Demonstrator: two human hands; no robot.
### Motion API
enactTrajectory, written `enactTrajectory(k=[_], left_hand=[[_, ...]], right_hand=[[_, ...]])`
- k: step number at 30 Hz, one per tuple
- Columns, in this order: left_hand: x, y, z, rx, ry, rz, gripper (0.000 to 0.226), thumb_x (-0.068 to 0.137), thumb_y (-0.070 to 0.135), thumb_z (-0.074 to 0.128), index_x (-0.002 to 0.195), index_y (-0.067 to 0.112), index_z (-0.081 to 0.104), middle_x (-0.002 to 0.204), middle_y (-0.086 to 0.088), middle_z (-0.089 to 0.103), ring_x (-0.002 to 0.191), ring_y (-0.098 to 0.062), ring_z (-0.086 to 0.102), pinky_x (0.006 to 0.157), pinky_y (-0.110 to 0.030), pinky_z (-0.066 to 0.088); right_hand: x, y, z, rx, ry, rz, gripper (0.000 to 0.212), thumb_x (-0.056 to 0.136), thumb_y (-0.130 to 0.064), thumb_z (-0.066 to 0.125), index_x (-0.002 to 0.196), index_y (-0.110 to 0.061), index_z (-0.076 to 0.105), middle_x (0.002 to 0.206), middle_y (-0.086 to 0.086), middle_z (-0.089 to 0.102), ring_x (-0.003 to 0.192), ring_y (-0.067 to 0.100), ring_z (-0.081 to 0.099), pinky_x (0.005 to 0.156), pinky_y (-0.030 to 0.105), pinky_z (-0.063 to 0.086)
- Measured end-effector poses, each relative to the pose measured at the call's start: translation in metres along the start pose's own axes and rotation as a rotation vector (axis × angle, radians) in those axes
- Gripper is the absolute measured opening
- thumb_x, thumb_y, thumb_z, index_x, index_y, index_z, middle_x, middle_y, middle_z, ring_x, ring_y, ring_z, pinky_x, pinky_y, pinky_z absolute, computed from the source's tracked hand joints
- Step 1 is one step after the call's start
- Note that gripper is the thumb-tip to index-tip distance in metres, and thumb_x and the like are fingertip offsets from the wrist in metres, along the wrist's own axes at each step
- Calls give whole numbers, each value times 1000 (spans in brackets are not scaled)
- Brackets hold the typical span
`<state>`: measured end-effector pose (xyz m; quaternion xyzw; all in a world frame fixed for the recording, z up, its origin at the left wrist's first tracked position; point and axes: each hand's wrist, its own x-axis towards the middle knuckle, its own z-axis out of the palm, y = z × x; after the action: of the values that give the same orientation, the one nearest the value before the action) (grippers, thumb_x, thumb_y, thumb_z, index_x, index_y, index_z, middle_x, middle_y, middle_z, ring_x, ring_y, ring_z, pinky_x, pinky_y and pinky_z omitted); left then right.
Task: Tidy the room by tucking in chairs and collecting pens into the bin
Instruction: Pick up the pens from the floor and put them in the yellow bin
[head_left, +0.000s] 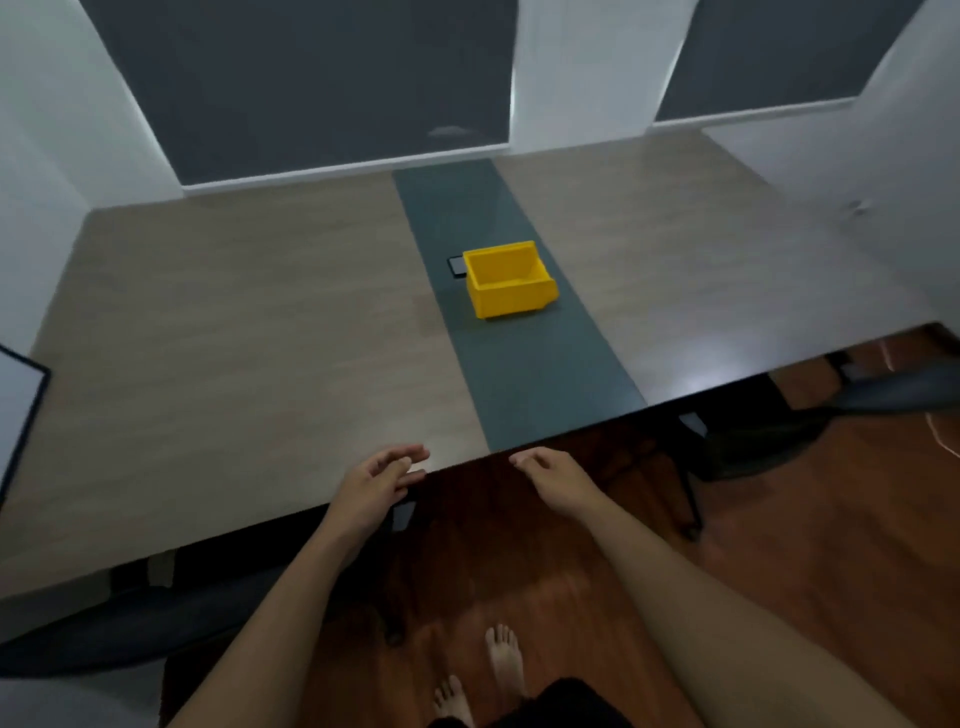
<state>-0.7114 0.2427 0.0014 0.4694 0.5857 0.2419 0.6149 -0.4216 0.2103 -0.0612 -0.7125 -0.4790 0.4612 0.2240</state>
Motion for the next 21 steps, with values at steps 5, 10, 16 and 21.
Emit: enactTrajectory(k=[5, 10, 16, 21], left_hand=[[4, -10, 53, 98, -194, -23, 29, 114, 19, 50, 127, 25, 75, 125, 10, 80, 114, -13, 78, 114, -44, 52], [-7, 0, 123, 253, -422, -4, 30, 115, 25, 48, 131, 29, 73, 126, 14, 79, 114, -8, 77, 112, -43, 54], [-28, 18, 217, 450, -662, 71, 30, 114, 27, 50, 134, 31, 72, 128, 14, 78, 116, -8, 76, 114, -47, 54], [-62, 21, 312, 575, -812, 140, 31, 115, 26, 48, 136, 28, 70, 127, 12, 79, 114, -8, 77, 112, -45, 54]], right_hand=[[-58, 64, -11, 69, 100, 138, 35, 110, -40, 50, 131, -24, 74, 131, -9, 71, 122, 9, 64, 109, 35, 52], [-128, 127, -32, 218, 256, 282, 32, 111, -38, 49, 129, -28, 73, 133, -12, 69, 124, 10, 64, 112, 37, 50], [-210, 194, -59, 364, 472, 378, 31, 113, -33, 47, 128, -24, 72, 136, -6, 69, 124, 15, 65, 111, 41, 51], [-287, 250, -78, 506, 607, 442, 31, 114, -30, 47, 129, -20, 72, 139, -2, 67, 126, 21, 64, 112, 43, 50]])
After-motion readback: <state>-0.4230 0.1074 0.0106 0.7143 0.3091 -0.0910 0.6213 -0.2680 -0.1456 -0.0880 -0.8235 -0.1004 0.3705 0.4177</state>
